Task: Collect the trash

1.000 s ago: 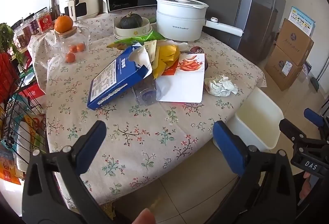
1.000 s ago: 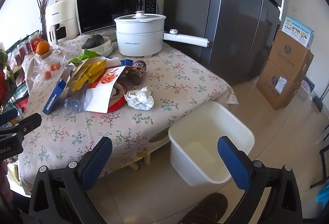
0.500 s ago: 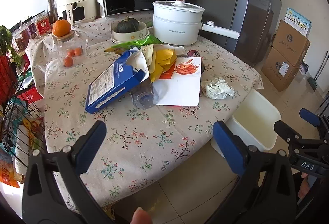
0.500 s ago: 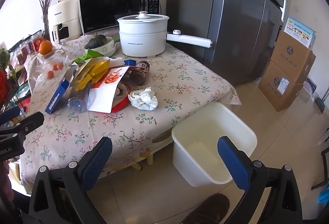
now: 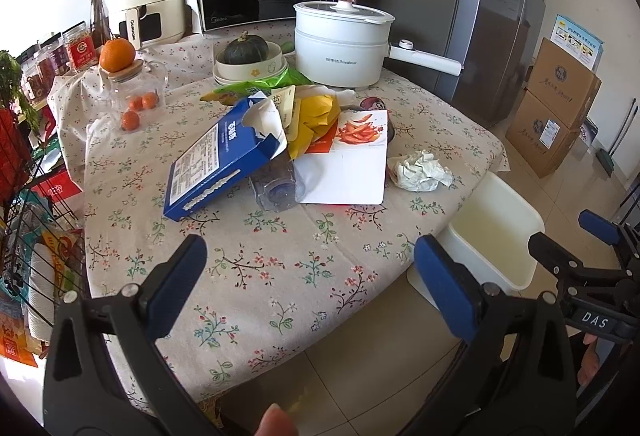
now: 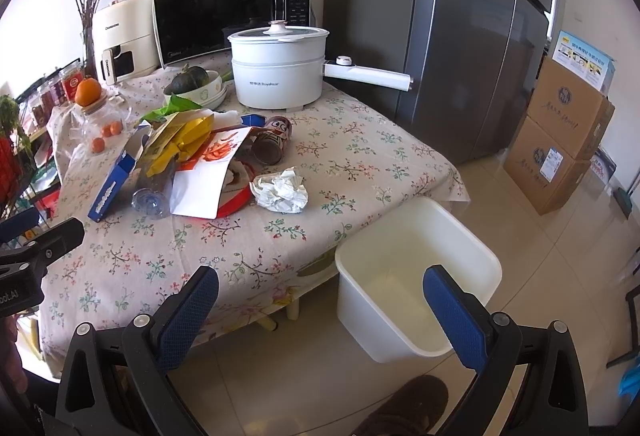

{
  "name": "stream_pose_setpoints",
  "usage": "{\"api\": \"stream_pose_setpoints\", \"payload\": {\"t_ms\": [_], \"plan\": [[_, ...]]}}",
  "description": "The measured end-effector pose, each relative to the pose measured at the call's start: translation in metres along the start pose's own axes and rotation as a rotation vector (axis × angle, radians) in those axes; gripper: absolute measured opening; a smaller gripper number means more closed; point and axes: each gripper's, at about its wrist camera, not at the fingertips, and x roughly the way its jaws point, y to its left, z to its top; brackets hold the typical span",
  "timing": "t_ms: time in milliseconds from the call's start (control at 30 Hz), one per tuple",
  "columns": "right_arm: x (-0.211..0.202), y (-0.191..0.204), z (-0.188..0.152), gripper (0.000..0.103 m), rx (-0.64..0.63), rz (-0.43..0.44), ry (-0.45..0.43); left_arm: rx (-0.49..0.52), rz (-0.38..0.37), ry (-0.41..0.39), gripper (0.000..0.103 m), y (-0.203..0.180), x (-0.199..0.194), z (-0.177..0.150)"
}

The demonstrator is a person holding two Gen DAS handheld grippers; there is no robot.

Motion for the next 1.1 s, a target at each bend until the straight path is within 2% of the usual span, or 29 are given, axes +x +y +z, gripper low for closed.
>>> {"api": "stream_pose_setpoints", "payload": {"t_ms": [1100], "plan": [[0.0005,-0.0010,0.0000,0.103,0.008,0.001,0.004,0.008,0.008,0.003,0.103,-0.0011,0.0020,-0.0020]]}}
